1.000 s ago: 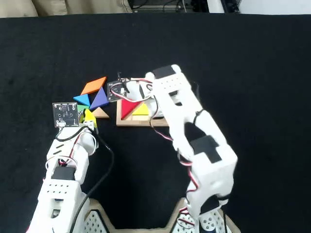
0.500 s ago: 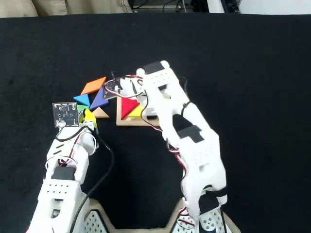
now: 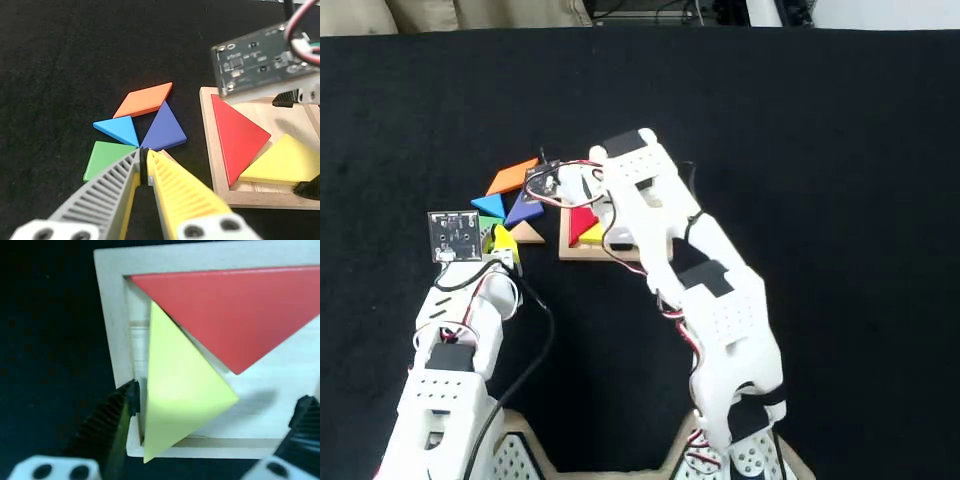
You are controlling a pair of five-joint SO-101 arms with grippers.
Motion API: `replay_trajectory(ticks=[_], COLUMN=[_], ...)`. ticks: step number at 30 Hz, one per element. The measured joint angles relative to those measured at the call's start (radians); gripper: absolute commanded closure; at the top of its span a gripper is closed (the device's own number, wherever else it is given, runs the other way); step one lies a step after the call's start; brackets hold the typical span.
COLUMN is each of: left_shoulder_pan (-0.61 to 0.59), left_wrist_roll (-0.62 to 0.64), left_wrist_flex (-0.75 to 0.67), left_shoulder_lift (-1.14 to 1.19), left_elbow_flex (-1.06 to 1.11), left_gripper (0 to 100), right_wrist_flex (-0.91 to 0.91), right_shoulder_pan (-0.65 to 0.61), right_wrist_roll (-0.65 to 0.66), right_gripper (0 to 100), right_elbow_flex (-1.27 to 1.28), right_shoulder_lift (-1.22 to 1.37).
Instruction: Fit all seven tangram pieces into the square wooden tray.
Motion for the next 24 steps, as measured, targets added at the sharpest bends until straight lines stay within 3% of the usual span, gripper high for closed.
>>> replay_trajectory(ticks=[6, 9, 15, 24], left_shoulder_pan=[0.0, 0.0, 0.0, 0.0], left_wrist_roll=[0.0, 0.0, 0.0, 0.0], left_wrist_flex=[0.0, 0.0, 0.0, 0.0], left_shoulder_lift=[0.0, 0.0, 0.0, 0.0], left_elbow_flex=[0.0, 0.0, 0.0, 0.0], left_gripper=[96, 96, 96, 96], right_wrist_flex=[0.086, 0.092, 0.097, 0.098], right_shoulder_pan=[0.017, 0.066, 0.146, 0.132], right_wrist_roll=[0.026, 0.026, 0.026, 0.026], right_gripper=[98.7, 94.5, 98.5, 98.5], right_elbow_flex=[-0.144, -0.196, -0.199, -0.204], right_shoulder_lift=[-0.008, -0.008, 0.008, 0.118])
